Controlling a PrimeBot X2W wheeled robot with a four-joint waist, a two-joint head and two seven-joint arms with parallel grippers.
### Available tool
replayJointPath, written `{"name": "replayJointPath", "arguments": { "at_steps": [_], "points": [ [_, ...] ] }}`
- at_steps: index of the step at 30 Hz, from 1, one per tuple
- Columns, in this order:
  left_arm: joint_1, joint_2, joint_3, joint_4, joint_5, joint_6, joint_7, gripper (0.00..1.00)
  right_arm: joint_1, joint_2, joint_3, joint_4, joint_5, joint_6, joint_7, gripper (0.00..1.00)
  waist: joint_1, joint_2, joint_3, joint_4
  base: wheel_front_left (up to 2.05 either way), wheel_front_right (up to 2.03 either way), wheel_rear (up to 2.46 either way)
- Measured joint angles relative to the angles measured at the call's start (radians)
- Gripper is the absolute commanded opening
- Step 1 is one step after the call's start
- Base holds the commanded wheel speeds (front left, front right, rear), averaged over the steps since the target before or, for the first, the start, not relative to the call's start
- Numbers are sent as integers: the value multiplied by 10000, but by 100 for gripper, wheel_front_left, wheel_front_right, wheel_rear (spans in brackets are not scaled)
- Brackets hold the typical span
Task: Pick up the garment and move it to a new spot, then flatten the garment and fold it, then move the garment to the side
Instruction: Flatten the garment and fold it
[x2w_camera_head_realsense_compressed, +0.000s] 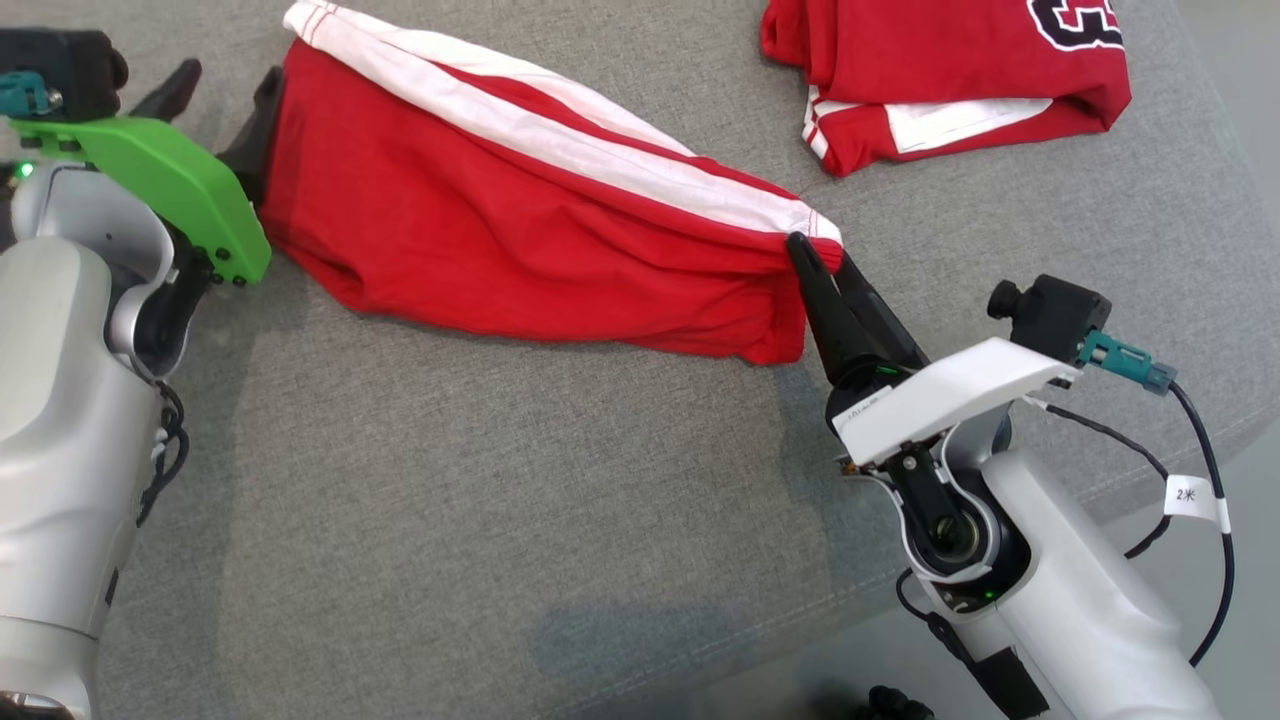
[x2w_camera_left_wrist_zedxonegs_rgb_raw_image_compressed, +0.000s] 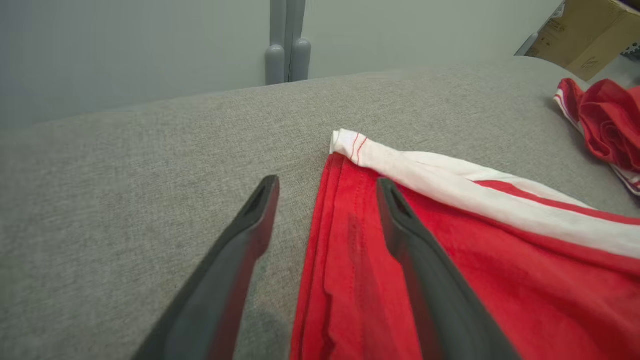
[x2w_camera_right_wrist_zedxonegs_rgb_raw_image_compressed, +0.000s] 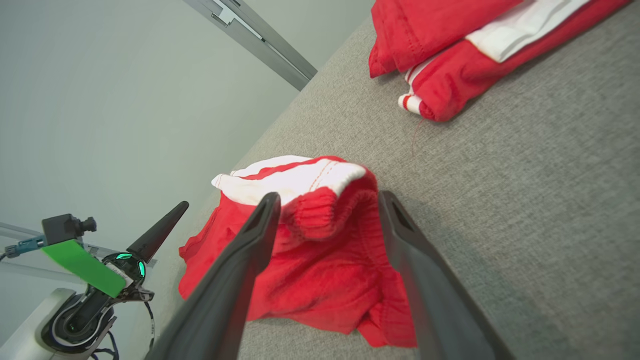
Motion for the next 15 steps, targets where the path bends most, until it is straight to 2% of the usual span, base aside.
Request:
{"name": "replayJointPath", "arguments": {
  "at_steps": [10, 15],
  "points": [
    [282, -25, 33, 792, -851, 0, 1229, 100, 202, -8, 13, -176, -46, -8, -73, 100, 0, 0, -258, -24, 0, 0, 0],
    [361, -259, -56, 859, -1308, 0, 1733, 100, 340, -150, -128, -426, -125, -58, -209, 100, 0, 0, -355, -113, 0, 0, 0]
  ]
}}
